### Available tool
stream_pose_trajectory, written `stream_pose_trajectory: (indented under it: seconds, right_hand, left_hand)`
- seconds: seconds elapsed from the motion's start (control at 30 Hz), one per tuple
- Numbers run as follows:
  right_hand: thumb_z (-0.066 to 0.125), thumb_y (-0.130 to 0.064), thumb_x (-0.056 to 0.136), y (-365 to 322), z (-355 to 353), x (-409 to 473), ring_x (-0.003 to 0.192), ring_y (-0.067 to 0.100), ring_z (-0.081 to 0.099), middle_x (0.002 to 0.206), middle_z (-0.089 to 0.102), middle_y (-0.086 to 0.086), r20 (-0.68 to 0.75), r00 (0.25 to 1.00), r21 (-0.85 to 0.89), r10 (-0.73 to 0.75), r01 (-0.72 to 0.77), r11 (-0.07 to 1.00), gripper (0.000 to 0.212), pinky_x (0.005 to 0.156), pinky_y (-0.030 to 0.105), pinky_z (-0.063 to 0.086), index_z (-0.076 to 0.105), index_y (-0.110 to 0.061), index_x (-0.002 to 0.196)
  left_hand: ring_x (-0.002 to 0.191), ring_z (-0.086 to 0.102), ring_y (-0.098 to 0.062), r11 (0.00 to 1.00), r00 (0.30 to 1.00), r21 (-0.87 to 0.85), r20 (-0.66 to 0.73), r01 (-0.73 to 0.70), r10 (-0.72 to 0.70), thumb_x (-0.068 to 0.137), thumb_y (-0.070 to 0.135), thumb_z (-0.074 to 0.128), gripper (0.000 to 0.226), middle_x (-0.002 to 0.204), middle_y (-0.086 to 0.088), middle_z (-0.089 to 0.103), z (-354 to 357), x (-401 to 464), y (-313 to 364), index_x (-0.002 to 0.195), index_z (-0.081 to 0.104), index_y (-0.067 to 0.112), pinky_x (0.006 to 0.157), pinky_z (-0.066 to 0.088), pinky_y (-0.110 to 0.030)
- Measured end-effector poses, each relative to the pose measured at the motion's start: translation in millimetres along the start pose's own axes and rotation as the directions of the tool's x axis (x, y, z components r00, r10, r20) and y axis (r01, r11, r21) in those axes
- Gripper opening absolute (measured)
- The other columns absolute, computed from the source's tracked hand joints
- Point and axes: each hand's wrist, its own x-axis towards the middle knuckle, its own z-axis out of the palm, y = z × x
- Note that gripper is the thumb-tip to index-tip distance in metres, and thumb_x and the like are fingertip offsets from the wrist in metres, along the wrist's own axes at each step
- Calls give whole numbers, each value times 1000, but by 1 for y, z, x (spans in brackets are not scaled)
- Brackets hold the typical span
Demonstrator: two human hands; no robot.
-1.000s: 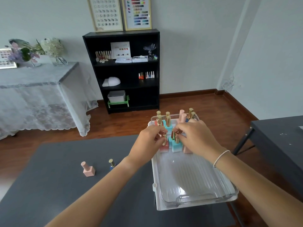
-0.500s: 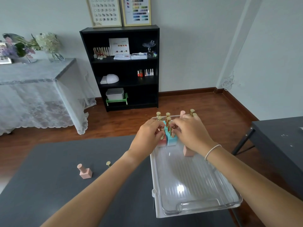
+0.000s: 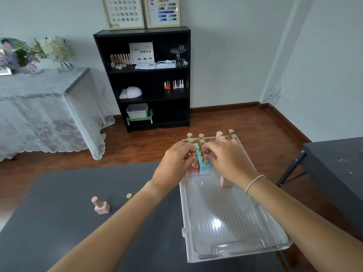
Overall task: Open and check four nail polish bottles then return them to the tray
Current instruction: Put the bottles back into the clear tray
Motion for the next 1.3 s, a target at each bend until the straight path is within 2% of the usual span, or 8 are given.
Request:
stream_pose_trajectory:
  seconds: [0.27,0.37,0.47,0.67,0.87,1.03,1.17,1.3]
  right_hand:
    - [60,-22,86,0,0,-3,92,23,58,100,71,5,-19,1000,26,3,-2,1000,22,76,31,27,62,-16,107]
    - [62,-27,84,-3,-5,-5,98,23,58,107,69,4,-21,1000,20,14,-14,1000,29,84,35,36,60,-18,112]
    - [61,-28,85,-10,-11,-5,104,22,58,112,68,3,-48,999,46,17,-14,999,30,91,39,39,61,-17,112]
    - [60,-25,84,-60,-10,1,89,22,58,96,69,1,-113,992,112,-53,65,992,22,82,39,42,63,-18,105]
    - [56,-26,87,-135,32,7,97,21,56,106,67,-2,28,991,173,-132,125,977,22,87,37,38,62,-20,107]
    - [51,-24,89,-185,85,8,103,23,53,114,63,0,176,977,137,-119,95,986,25,87,35,34,57,-21,113]
    - [50,-22,88,-203,127,3,105,25,53,118,60,2,264,964,67,-27,9,998,29,88,37,36,54,-20,117]
    - [48,-17,87,-203,155,-4,105,27,52,119,56,4,332,939,-7,86,-89,996,34,86,37,38,51,-20,121]
  left_hand:
    - [83,58,-11,999,1000,-44,-3,23,-23,84,11,63,31,102,-4,58,-1,-6,0,114,61,15,77,51,-17]
    - [83,58,-11,997,999,-77,-39,24,-27,84,11,64,32,104,-2,59,-8,-11,-2,115,60,16,77,50,-14]
    - [83,58,-11,997,994,-74,-103,32,-40,83,13,65,32,101,-1,60,-21,-18,-9,114,61,16,77,50,-15]
    - [84,58,-5,989,977,-103,-176,107,-124,83,9,65,30,94,7,57,-60,-45,-41,110,63,19,79,45,-6]
    - [80,57,-3,981,964,-1,-185,194,-191,83,7,64,27,97,-1,60,-111,-87,-95,109,64,14,74,43,-2]
    - [81,55,-6,957,952,40,-117,288,-282,84,9,62,25,98,2,58,-136,-126,-144,109,64,14,74,39,1]
    - [86,57,-12,946,948,74,16,316,-318,86,13,61,26,107,1,58,-141,-147,-175,112,62,18,78,41,-12]
    - [101,55,-16,943,936,97,128,318,-329,87,16,58,29,114,-1,59,-141,-156,-198,116,60,17,87,41,-21]
